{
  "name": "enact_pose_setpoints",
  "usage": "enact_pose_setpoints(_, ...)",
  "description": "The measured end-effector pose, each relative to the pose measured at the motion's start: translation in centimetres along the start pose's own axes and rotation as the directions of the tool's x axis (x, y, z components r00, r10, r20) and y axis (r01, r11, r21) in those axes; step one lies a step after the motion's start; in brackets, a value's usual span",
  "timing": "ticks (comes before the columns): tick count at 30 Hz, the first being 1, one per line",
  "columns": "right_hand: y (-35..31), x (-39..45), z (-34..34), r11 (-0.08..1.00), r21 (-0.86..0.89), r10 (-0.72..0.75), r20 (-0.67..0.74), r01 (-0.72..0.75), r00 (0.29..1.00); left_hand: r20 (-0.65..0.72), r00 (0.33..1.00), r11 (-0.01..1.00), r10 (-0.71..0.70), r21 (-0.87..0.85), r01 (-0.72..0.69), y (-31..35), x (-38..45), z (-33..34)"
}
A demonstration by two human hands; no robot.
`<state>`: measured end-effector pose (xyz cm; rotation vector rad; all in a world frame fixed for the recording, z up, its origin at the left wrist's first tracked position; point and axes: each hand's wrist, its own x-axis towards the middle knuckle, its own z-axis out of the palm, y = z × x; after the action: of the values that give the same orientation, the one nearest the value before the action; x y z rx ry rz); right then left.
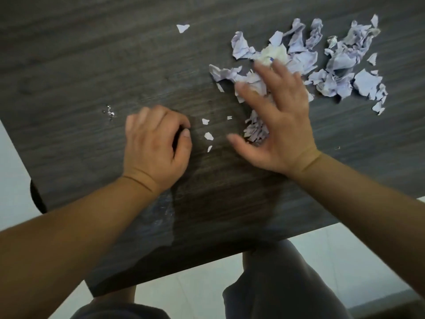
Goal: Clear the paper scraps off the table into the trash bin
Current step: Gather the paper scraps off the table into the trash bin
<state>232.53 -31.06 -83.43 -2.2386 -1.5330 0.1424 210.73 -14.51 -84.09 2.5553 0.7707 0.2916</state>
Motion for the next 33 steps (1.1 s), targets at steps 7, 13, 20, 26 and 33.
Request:
enact_pose_setpoints(7,0.3,-0.2,1.7,0.978,-0.005,-0.209,0.077,0.21,0.975,0.039,0.999,0.999,-0.004,0.034,0.002,0.3,0.2,0.0)
enact_pose_setpoints(13,0.0,0.2,2.2,0.965,0.043,-0.259,0.016,0.258,0.966,0.065,0.998,0.998,-0.014,0.055,0.01,0.4,0.3,0.0)
enact_pose_setpoints(20,-0.3,1.4,1.9,0.947,0.024,-0.321,0.011,0.321,0.947,0.068,0.997,0.996,-0.025,0.086,0.019,0.3,0.3,0.2)
enact_pose_setpoints(26,-1.2,3.4,1.5,0.965,0.034,-0.259,-0.01,0.26,0.966,0.065,0.998,0.997,-0.014,0.076,0.009,0.5,0.4,0.1)
enact_pose_setpoints(33,-4.3,6.3,-1.2,0.922,0.234,0.273,0.174,-0.309,0.946,0.016,1.0,0.999,-0.024,-0.033,0.025,0.4,0.2,-0.4)
